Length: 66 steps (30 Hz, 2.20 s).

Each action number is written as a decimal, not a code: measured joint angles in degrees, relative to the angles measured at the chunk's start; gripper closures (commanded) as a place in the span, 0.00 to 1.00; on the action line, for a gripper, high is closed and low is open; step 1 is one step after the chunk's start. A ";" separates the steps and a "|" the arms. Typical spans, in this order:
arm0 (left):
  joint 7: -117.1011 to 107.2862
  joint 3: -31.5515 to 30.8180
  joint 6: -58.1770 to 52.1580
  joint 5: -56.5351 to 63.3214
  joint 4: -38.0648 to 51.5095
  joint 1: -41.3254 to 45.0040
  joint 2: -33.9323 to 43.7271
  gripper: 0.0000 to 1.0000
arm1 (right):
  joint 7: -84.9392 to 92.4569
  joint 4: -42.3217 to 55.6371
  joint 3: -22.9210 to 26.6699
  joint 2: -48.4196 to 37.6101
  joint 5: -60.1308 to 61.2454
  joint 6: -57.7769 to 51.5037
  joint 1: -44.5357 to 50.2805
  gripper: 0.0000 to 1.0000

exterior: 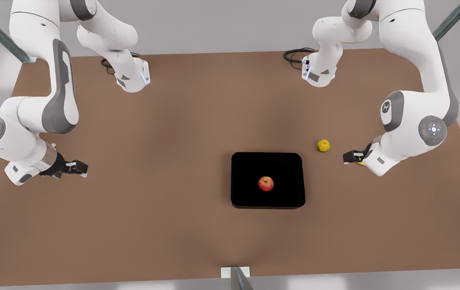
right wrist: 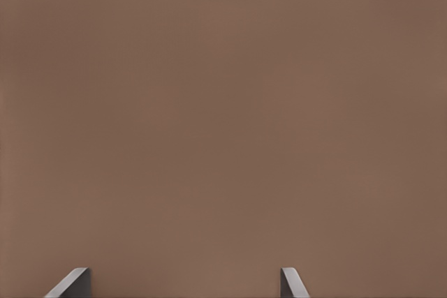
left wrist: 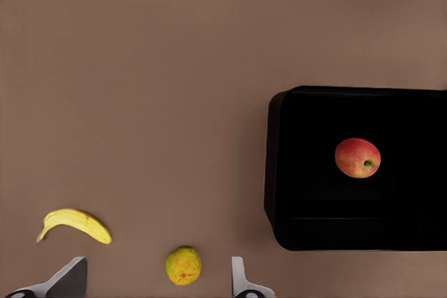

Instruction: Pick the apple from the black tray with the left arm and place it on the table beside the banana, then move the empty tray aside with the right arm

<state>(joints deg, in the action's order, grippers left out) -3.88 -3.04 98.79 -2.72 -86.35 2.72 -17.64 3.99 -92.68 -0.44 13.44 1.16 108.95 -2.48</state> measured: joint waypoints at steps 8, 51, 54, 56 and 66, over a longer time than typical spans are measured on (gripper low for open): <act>-4.92 -1.22 3.04 2.75 4.45 20.42 -3.65 0.00 | 0.65 3.25 0.07 7.23 -3.52 4.31 0.97 0.00; -34.85 -0.83 40.62 11.57 -2.07 25.32 -29.02 0.26 | 1.60 4.50 0.08 3.59 -4.21 1.65 0.98 0.00; -35.40 -0.77 36.05 11.57 -1.71 25.38 -22.52 0.25 | 1.62 4.51 0.03 3.63 -4.25 1.65 0.98 0.00; -34.75 -0.64 29.12 11.09 0.03 22.25 -16.08 0.25 | 1.58 4.55 -0.04 3.57 -4.22 1.59 1.50 0.00; -17.41 -0.55 22.99 10.32 -10.53 -4.90 -16.91 0.24 | -15.18 26.73 -4.47 16.30 -3.68 -8.06 27.51 0.00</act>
<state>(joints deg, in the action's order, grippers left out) -21.29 -3.59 121.79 7.61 -96.88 -2.18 -34.55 -11.19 -65.95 -4.91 29.74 -2.52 100.89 25.03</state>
